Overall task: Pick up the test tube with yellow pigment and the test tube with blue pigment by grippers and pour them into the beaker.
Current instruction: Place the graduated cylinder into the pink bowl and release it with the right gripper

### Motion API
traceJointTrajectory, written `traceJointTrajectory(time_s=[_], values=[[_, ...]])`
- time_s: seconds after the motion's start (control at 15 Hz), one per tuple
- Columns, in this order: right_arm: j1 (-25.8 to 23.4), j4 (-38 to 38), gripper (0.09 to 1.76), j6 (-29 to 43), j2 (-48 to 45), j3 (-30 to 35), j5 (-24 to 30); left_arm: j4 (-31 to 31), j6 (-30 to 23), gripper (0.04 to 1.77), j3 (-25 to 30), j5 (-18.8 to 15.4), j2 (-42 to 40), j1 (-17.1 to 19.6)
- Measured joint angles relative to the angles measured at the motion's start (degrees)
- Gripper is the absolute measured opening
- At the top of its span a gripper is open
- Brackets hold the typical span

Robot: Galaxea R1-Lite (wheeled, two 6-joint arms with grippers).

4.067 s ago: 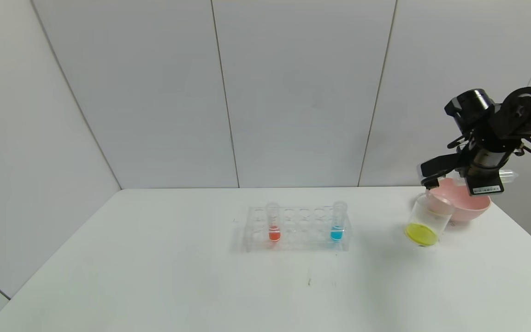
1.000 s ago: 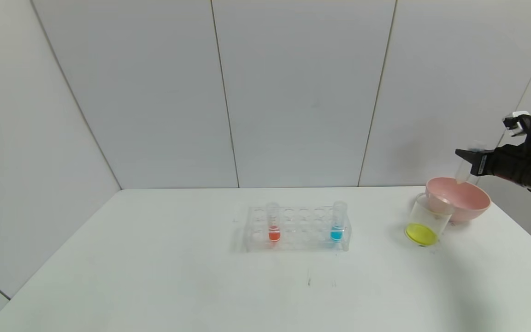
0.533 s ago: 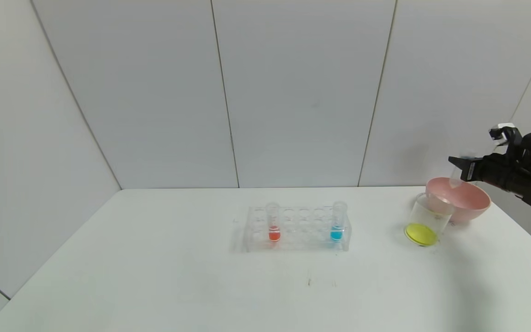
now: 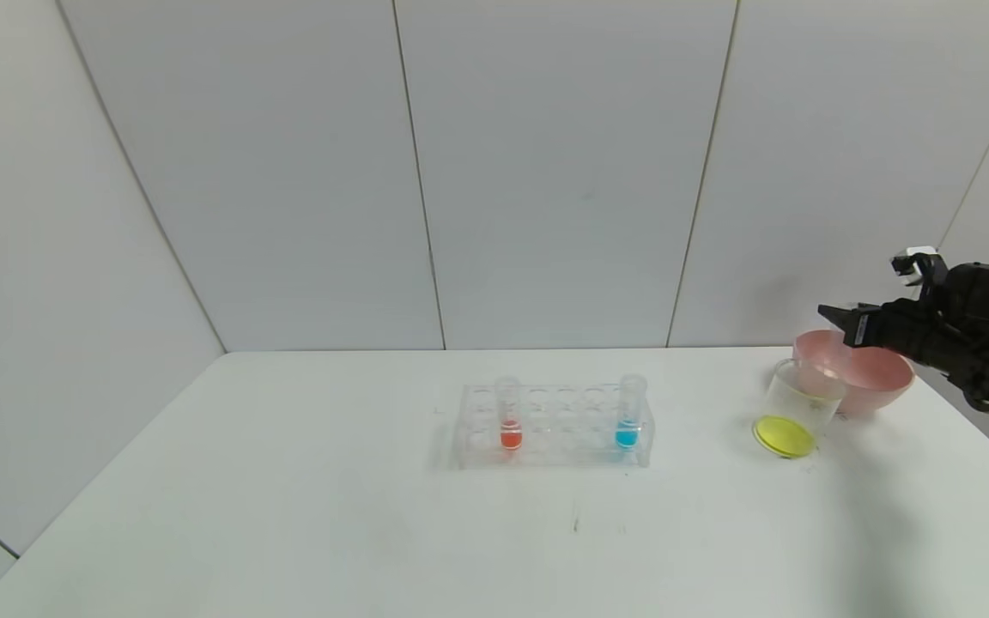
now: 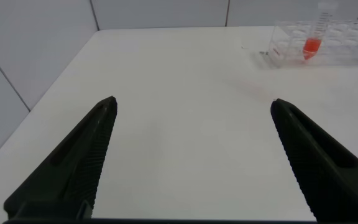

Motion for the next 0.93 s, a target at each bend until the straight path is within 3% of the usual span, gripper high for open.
traceJointTrajectory(time_s=[0.13, 0.4, 0.93], values=[[0.49, 0.13, 1.13, -0.02, 0.88, -1.96, -0.54, 0.00, 0.00, 1.76, 0.00, 0.00, 0.00, 0.00], [4.46, -0.04, 1.36, 3.32, 1.88, -5.42, -6.60, 0.00, 0.00, 1.76, 0.00, 0.00, 0.00, 0.00], [18.74, -1.71, 1.58, 7.13, -1.79, -3.34, -22.98, 0.00, 0.00, 1.76, 0.00, 0.00, 0.00, 0.00]])
